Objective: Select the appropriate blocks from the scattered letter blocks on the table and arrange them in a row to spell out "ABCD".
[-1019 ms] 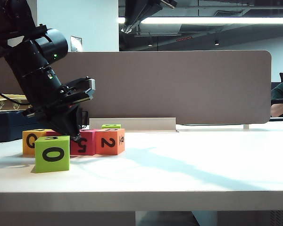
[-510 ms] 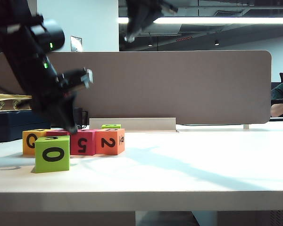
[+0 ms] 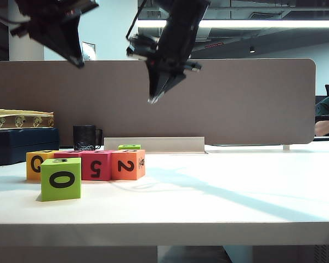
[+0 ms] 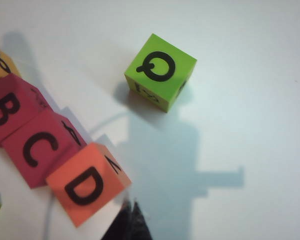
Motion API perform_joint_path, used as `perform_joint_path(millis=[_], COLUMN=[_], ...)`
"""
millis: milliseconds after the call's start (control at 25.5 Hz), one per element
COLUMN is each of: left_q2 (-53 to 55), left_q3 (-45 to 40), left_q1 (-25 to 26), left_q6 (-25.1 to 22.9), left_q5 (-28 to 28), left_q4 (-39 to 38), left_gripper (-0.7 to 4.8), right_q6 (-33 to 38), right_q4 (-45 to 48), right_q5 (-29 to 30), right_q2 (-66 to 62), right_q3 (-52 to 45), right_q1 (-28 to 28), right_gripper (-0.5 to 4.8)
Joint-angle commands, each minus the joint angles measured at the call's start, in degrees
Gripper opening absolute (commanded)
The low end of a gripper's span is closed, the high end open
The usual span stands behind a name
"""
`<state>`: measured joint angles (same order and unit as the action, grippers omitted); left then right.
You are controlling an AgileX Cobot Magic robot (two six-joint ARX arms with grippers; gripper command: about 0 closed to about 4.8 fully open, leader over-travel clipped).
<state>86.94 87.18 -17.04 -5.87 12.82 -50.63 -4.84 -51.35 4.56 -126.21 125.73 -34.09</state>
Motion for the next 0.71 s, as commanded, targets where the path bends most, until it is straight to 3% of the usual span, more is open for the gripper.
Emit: perform_joint_path(millis=[39, 706], left_q2=[-0.33, -1.75], left_q3=[2.47, 4.33], left_q1=[-0.09, -0.09], left_q6=[-0.35, -0.33], left_q5=[-0.15, -0.07], left_q4=[-3.48, -7.17], left_gripper=[-0.06, -0.06], right_q6=[0.13, 0.35], right_q4=[3.06, 6.88], right_q5=[0.04, 0.09], right_q2=[-1.57, -9.33], right_q3=[0.09, 0.09], right_q1=[-0.09, -0.04], right_gripper=[-0.01, -0.02])
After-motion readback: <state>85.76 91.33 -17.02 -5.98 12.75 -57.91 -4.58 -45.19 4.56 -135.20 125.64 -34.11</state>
